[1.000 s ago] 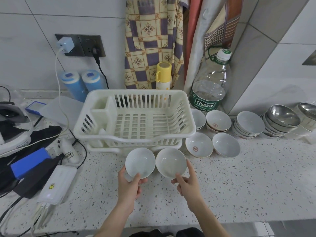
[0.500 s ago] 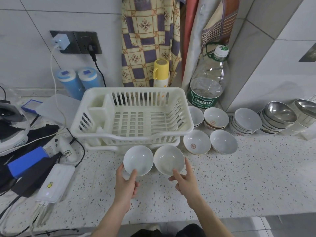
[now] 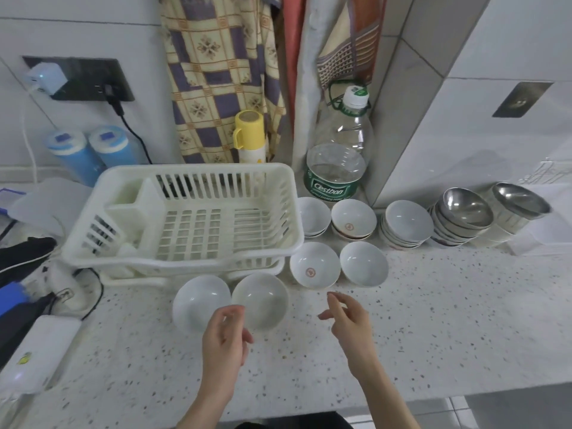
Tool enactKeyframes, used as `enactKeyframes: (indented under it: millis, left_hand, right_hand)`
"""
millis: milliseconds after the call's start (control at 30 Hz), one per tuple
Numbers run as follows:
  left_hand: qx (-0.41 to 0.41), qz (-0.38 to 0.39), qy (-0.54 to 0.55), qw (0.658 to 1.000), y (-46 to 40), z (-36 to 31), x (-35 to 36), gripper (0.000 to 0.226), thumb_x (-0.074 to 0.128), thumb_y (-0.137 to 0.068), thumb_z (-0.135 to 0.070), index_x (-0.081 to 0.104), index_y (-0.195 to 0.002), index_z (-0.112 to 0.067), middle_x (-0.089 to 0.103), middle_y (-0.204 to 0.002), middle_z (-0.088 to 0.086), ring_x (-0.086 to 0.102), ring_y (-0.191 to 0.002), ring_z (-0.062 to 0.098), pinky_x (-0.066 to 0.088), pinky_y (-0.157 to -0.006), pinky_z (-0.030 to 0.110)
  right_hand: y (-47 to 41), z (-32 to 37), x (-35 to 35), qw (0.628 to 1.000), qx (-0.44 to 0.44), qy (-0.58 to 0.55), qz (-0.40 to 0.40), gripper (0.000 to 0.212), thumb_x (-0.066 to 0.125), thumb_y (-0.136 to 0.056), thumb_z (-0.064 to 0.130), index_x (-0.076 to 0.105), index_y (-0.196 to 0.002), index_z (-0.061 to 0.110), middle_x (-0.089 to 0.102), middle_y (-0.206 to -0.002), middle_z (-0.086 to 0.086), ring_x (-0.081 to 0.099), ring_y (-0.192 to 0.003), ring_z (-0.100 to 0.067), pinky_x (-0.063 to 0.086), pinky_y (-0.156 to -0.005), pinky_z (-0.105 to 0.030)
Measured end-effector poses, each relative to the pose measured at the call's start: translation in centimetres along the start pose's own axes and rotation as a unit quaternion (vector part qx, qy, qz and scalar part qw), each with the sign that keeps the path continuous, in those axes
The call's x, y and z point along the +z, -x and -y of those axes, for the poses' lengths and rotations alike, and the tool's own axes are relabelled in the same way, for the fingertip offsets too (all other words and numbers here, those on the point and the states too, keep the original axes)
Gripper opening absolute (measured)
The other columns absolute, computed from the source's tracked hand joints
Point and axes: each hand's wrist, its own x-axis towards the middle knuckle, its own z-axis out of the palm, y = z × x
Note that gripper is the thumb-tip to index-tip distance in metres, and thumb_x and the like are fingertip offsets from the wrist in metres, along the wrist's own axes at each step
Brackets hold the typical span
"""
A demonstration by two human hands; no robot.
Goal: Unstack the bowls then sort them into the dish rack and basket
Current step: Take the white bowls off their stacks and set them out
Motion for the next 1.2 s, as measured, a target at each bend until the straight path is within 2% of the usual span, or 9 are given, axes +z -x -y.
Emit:
enactKeyframes:
  millis: [267,400,567,700,767,867,967,1033,1200]
  left_hand:
    - [-0.036,0.042,0.032,0.998,-1.9,-2.2,11.9,0.013,0.059,-0.094,-0.034,0.069,-0.096,-0.025,0.068,-0.063,0.001,0.036,-0.033,0.010,0.027,-0.034,0.020]
    - [-0.055,0.017,0.035,0.998,-4.7,-3.1,16.6,0.028,0.058,-0.094,-0.042,0.057,-0.121,-0.033,0.072,-0.085,0.005,0.036,-0.035,0.008,0.028,-0.034,0.018]
    - [-0.112,-0.030,0.012,0.993,-8.3,-4.1,20.6,0.051,0.061,-0.091,-0.040,0.041,-0.136,-0.030,0.074,-0.091,0.002,0.041,-0.037,0.008,0.031,-0.035,0.017]
    - [-0.199,-0.051,0.058,0.977,-11.1,-4.7,22.1,0.038,0.060,-0.095,-0.030,0.050,-0.126,-0.010,0.072,-0.099,0.013,0.043,-0.044,0.014,0.028,-0.031,0.014]
    - [-0.238,-0.039,0.082,0.967,-12.1,-5.0,22.5,0.021,0.056,-0.097,-0.027,0.058,-0.104,-0.008,0.069,-0.092,0.014,0.041,-0.037,0.011,0.025,-0.029,0.011]
    - [-0.255,-0.044,0.082,0.962,-13.4,-5.2,22.8,0.016,0.053,-0.100,-0.025,0.049,-0.086,-0.018,0.069,-0.087,0.014,0.037,-0.028,0.007,0.022,-0.026,0.012]
    - [-0.255,-0.064,0.111,0.958,-14.7,-5.3,23.0,0.006,0.048,-0.101,-0.014,0.048,-0.107,-0.017,0.069,-0.090,0.025,0.040,-0.025,0.007,0.022,-0.028,0.010]
    - [-0.249,-0.073,0.119,0.958,-15.4,-5.0,22.8,0.030,0.044,-0.101,-0.006,0.043,-0.127,-0.020,0.067,-0.090,0.029,0.046,-0.027,0.009,0.021,-0.029,0.009]
    - [-0.242,-0.071,0.136,0.958,-16.0,-4.9,22.6,0.042,0.038,-0.102,-0.001,0.037,-0.139,-0.022,0.064,-0.099,0.026,0.057,-0.031,0.012,0.017,-0.027,0.008]
  right_hand:
    - [-6.7,4.9,-9.2,0.999,0.012,0.000,-0.036,0.012,0.059,-0.093,0.029,0.071,-0.092,0.025,0.074,-0.073,0.003,0.045,-0.055,-0.011,0.036,-0.046,-0.020]
    - [-11.3,7.5,-11.7,0.993,0.064,0.093,0.039,0.015,0.061,-0.091,0.022,0.073,-0.088,0.013,0.074,-0.076,0.000,0.037,-0.053,-0.015,0.025,-0.038,-0.020]
    - [-15.7,9.4,-11.9,0.977,0.078,0.172,0.095,0.027,0.052,-0.092,0.016,0.067,-0.098,-0.005,0.071,-0.075,-0.003,0.027,-0.047,-0.013,0.020,-0.034,-0.018]
    - [-17.7,9.7,-11.3,0.958,0.047,0.261,0.111,0.031,0.050,-0.093,0.023,0.054,-0.065,0.008,0.069,-0.060,0.004,0.029,-0.037,-0.009,0.027,-0.040,-0.019]
    - [-18.3,9.5,-11.0,0.949,0.036,0.296,0.104,0.035,0.048,-0.093,0.023,0.052,-0.060,0.011,0.068,-0.059,0.003,0.038,-0.043,-0.009,0.032,-0.049,-0.024]
    - [-18.9,9.3,-10.3,0.952,0.050,0.282,0.105,0.029,0.046,-0.094,0.023,0.051,-0.068,0.011,0.073,-0.072,-0.006,0.049,-0.054,-0.011,0.039,-0.057,-0.027]
    - [-19.4,9.1,-9.5,0.919,0.015,0.373,0.129,0.022,0.051,-0.098,0.025,0.042,-0.088,0.009,0.068,-0.107,-0.014,0.063,-0.090,-0.023,0.035,-0.054,-0.027]
    - [-20.0,8.7,-9.2,0.907,0.005,0.400,0.131,0.021,0.050,-0.100,0.023,0.033,-0.096,0.012,0.063,-0.102,-0.010,0.062,-0.104,-0.026,0.029,-0.050,-0.027]
    - [-20.2,8.2,-8.7,0.974,0.116,0.183,0.060,0.031,0.045,-0.100,0.028,0.056,-0.084,0.004,0.075,-0.084,-0.013,0.056,-0.056,-0.015,0.041,-0.050,-0.022]
